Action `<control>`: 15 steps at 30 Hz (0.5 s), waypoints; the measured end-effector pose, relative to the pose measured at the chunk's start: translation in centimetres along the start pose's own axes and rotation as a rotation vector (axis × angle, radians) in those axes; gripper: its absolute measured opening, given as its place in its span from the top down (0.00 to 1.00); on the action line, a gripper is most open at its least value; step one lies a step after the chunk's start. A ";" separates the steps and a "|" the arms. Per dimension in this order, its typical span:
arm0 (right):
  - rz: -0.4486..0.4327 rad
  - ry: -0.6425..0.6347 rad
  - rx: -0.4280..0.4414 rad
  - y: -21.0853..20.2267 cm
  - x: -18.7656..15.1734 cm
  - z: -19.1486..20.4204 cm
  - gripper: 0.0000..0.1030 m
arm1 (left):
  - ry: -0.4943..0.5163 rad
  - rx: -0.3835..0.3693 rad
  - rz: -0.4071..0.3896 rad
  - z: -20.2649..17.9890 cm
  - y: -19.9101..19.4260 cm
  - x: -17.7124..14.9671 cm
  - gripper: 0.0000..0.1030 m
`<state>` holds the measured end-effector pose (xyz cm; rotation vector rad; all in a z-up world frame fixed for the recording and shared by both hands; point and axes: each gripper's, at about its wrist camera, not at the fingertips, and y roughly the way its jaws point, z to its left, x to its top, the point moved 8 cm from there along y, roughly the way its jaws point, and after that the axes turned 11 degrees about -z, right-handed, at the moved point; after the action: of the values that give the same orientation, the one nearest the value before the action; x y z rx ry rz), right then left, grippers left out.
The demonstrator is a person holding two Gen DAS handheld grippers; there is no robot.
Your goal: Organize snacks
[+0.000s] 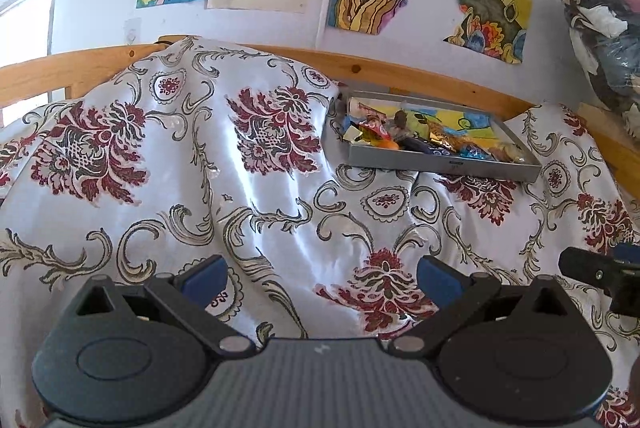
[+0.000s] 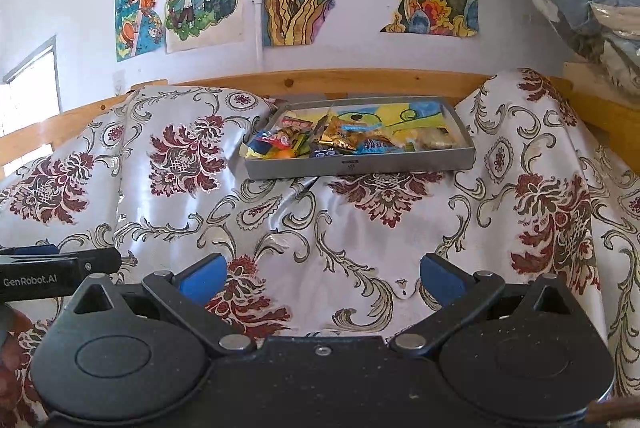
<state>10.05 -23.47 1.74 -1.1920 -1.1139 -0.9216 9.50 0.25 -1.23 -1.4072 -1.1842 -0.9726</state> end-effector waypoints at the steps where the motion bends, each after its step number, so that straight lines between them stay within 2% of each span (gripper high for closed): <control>1: 0.001 0.001 0.000 0.0 0.0 0.0 0.01 | 0.002 0.000 -0.001 0.0 0.0 0.0 0.01; 15: 0.006 -0.003 0.005 0.0 -0.1 0.2 0.01 | 0.064 0.006 0.005 -0.7 -0.4 0.1 0.01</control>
<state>9.98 -23.27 1.68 -1.1925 -1.1139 -0.9127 9.16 -0.46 -0.98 -1.3641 -1.1352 -1.0031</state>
